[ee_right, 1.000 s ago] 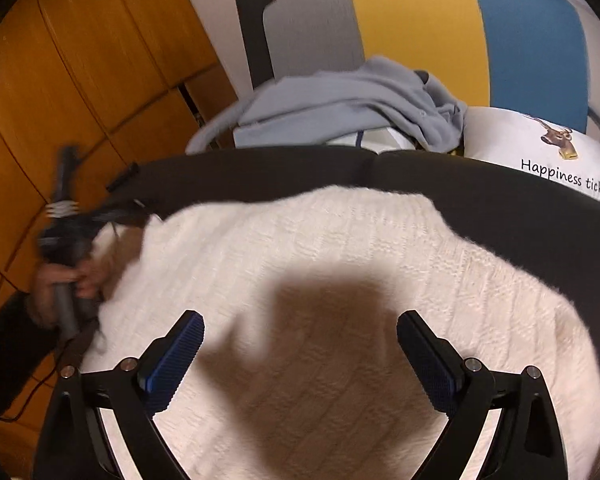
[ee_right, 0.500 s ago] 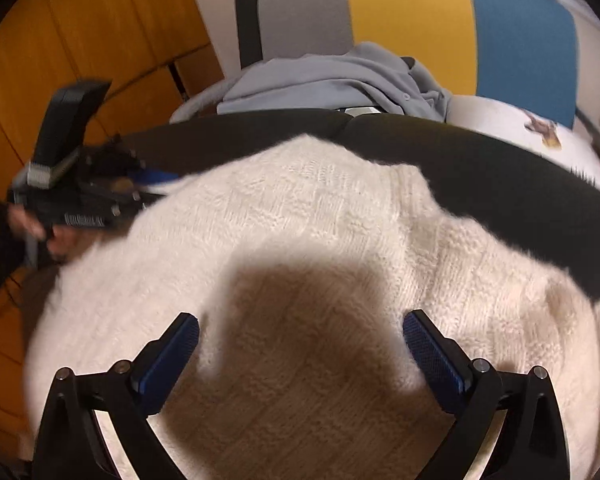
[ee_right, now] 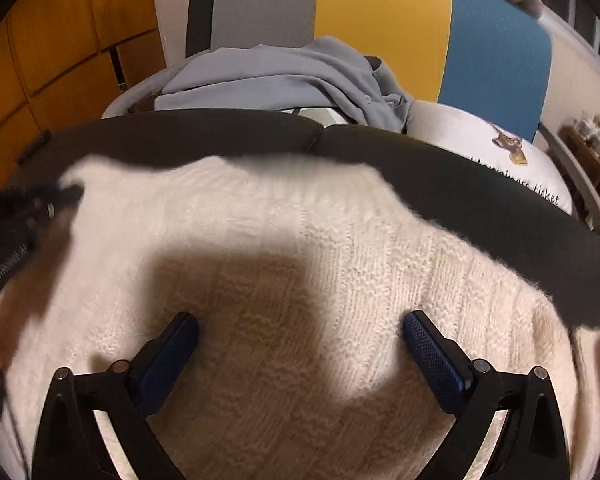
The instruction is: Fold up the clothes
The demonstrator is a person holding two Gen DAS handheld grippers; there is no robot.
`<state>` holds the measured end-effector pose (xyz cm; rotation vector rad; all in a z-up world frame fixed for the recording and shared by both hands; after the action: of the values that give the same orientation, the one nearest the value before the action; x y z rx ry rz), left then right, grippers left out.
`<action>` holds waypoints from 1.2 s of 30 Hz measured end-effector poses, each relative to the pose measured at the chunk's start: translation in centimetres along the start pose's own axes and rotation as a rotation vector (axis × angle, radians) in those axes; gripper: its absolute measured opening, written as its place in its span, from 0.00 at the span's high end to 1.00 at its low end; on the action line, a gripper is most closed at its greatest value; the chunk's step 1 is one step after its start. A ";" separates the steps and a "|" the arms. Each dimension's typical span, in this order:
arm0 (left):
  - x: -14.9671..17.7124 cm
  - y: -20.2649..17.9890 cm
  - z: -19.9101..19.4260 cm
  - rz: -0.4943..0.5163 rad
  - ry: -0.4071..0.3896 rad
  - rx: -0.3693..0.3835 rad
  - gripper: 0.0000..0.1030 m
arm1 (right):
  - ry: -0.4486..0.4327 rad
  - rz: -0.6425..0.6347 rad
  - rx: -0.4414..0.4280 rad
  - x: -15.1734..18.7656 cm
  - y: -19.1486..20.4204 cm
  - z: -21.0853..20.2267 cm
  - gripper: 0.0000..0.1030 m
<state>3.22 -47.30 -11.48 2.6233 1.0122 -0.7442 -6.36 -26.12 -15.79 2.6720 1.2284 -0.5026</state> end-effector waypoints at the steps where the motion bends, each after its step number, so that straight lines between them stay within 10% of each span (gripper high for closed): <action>1: 0.6 0.4 -1.4 -0.014 -0.026 0.009 0.82 | -0.001 0.005 0.002 -0.3 -0.3 0.1 0.00; 9: 10.3 -2.1 -1.3 0.246 0.072 -0.071 0.78 | -0.049 0.034 -0.109 -0.3 -0.8 -1.8 0.00; 14: 11.0 -0.6 -1.5 0.224 0.101 -0.020 0.71 | -0.089 0.037 -0.266 5.1 -0.5 -6.7 0.00; 23: 9.4 -1.5 -0.4 0.429 0.034 -0.243 0.68 | -0.084 0.069 -0.313 14.3 3.5 -8.2 0.00; 31: 11.8 -1.1 -5.4 0.131 0.094 0.140 0.72 | -0.265 0.107 -0.210 17.2 -0.8 -14.5 0.00; 36: 16.9 -3.7 -5.4 0.209 0.095 0.154 0.71 | -0.291 0.302 0.013 19.5 -12.1 -17.8 0.02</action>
<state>13.39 -33.07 -16.08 2.8641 0.7122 -0.6788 0.54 0.50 -6.35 2.6084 0.7298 -0.8136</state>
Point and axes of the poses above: each gripper's, at about its wrist camera, not at the fingertips, and z roughly the way its jaws point, y to its left, x to its underside, the point moved 8 cm from there along z, roughly the way its jaws point, and after that the axes turned 14 degrees about y, right-handed, at the moved point
